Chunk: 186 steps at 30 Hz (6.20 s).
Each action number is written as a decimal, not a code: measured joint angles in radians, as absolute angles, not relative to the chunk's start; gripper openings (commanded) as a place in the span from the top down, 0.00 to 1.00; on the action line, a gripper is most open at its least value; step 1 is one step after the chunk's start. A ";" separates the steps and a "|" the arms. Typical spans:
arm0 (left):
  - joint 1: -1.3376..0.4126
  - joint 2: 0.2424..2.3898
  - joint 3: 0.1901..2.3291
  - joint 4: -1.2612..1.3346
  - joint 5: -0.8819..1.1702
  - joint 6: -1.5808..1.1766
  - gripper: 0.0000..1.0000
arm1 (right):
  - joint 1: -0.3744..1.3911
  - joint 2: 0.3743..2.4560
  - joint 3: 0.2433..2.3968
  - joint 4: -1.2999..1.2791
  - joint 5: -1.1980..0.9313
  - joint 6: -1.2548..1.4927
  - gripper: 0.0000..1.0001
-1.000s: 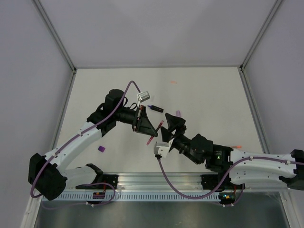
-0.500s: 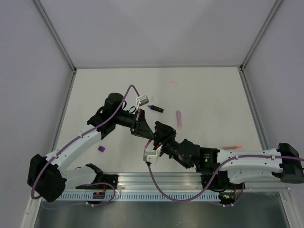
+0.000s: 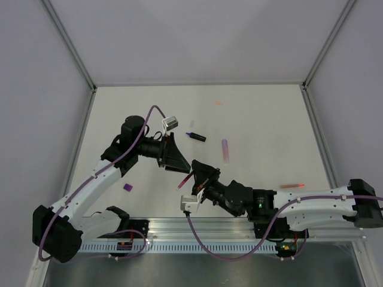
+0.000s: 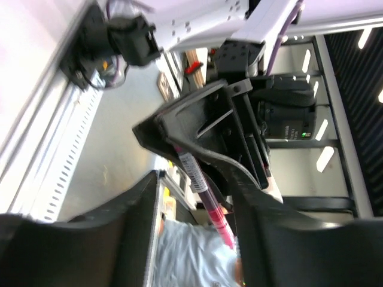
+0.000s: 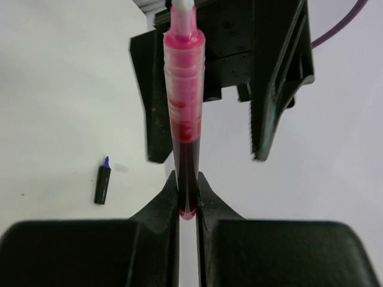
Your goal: Insert the pens into the pen caps
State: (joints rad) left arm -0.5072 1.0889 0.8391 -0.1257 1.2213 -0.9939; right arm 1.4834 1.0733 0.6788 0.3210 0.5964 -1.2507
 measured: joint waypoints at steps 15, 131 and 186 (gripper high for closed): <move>-0.290 0.947 1.010 -0.112 0.934 -0.823 0.21 | 1.365 1.026 0.936 0.030 0.342 -0.482 1.00; -0.466 2.371 2.020 -0.562 0.034 -0.197 0.47 | 0.657 0.859 0.627 0.046 0.081 0.550 1.00; -0.476 2.420 2.051 -0.667 -0.073 -0.222 0.76 | 0.657 0.859 0.627 0.046 0.076 0.549 1.00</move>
State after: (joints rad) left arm -0.4763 2.4195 2.0506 -0.6670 -0.0727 -0.2218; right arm 0.6567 0.8585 0.6270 0.0456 0.0761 0.5491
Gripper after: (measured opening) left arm 0.292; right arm 0.118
